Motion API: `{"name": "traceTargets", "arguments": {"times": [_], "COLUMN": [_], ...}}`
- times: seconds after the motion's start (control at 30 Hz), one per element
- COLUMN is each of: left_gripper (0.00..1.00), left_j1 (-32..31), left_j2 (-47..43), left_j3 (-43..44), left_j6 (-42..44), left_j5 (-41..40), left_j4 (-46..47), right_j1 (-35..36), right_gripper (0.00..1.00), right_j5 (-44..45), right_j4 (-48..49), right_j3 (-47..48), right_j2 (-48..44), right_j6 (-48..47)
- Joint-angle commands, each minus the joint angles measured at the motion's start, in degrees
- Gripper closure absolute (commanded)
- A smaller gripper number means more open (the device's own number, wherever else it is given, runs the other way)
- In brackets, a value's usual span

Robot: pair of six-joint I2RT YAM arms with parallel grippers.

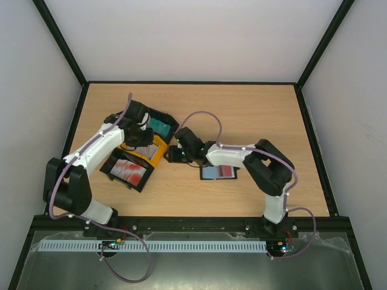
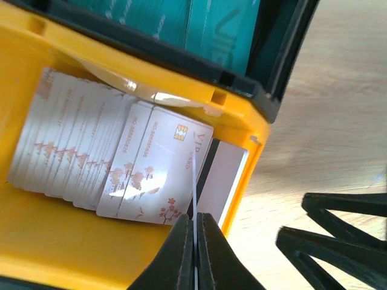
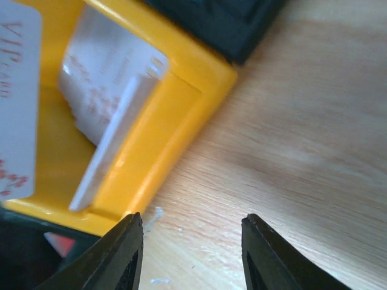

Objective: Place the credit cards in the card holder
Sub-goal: Pick up the credit card from the storage box.

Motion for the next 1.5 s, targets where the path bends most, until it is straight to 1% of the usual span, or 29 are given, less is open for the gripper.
{"name": "traceTargets", "arguments": {"times": [0.0, 0.13, 0.2, 0.3, 0.4, 0.47, 0.57, 0.63, 0.73, 0.83, 0.9, 1.03, 1.1, 1.17, 1.27, 1.3, 1.33, 1.37, 1.43, 1.47], "left_gripper": [0.98, 0.98, 0.98, 0.98, 0.98, 0.98, 0.97, 0.97, 0.96, 0.96, 0.96, 0.97, 0.97, 0.96, 0.94, 0.93, 0.92, 0.9, 0.73, 0.68], "left_j1": [-0.28, -0.72, -1.06, -1.76, -2.14, -2.65, -3.93, -4.89, -6.19, -7.25, -7.78, -8.39, -8.4, -8.4, -8.4, -8.4, -8.4, -8.4, -8.4, -8.4], "left_j2": [-5.74, -11.52, -14.8, -19.23, -21.84, -22.97, -23.73, -23.76, -23.84, -24.02, -24.11, -24.11, -24.32, -24.57, -25.02, -25.07, -25.15, -25.17, -25.36, -25.49], "left_j3": [1.51, 0.94, 0.07, -1.41, -3.3, -4.65, -5.39, -5.46, -5.94, -7.65, -8.81, -9.59, -9.72, -9.71, -9.61, -9.62, -9.59, -9.59, -9.65, -9.85], "left_j6": [-2.79, -4.64, -6.19, -10.27, -17.35, -22.74, -29.12, -31.03, -32.19, -34.74, -36.88, -37.9, -36.74, -36.12, -35.62, -35.36, -35.33, -35.45, -35.45, -35.46], "left_j5": [-1.17, 2.07, 6.62, 13.99, 21.61, 25.99, 30.08, 31.79, 33.02, 34.01, 34.91, 35.68, 35.91, 36.72, 36.82, 36.75, 36.77, 36.81, 36.5, 36.15], "left_j4": [2.65, 7.73, 12.11, 20.4, 29.9, 37.11, 44.98, 47.69, 49.92, 53.32, 56.12, 57.48, 56.92, 56.97, 56.56, 56.19, 55.97, 55.68, 54.76, 54.18], "right_j1": [-2.08, -5.1, -6.98, -8.22, -8.57, -8.57, -8.57, -8.58, -8.58, -8.6, -8.62, -8.57, -8.58, -8.6, -8.58, -8.58, -8.57, -8.57, -8.64, -8.65], "right_gripper": [0.55, 0.51, 0.49, 0.47, 0.4, 0.37, 0.31, 0.3, 0.3, 0.35, 0.41, 0.59, 0.65, 0.73, 0.85, 0.92, 0.97, 0.98, 0.98, 0.98], "right_j5": [4.34, 4.24, 0.72, -5.8, -12.31, -14.64, -15.46, -14.86, -15.01, -17.62, -18.24, -16.92, -14.74, -12.25, -10.99, -10.91, -10.87, -10.87, -10.75, -10.46], "right_j4": [-3.93, -4.65, -3.1, 2.18, 9.01, 14.94, 23.3, 24.99, 25.52, 29.72, 31.66, 33.35, 35.56, 36.96, 37.52, 37.61, 37.62, 37.81, 38.16, 38.34], "right_j3": [1.1, -2.06, -4.11, -7.64, -10.64, -13.46, -16.81, -17.19, -16.26, -16.33, -16.46, -17.19, -18.85, -20.38, -20.98, -20.94, -20.9, -20.82, -20.89, -21.02], "right_j2": [-8.67, -15.95, -20.1, -26.85, -32.38, -35.94, -41.53, -43.56, -43.95, -43.04, -42.31, -42.26, -43.35, -44.58, -45.19, -45.07, -44.92, -44.73, -44.5, -44.5], "right_j6": [-1.95, -1.87, -0.98, 1.51, 5.7, 8.7, 11.95, 12.35, 13.45, 17.16, 18.7, 20.25, 21.16, 21.77, 22.3, 22.56, 22.83, 23.11, 23.63, 23.76]}}
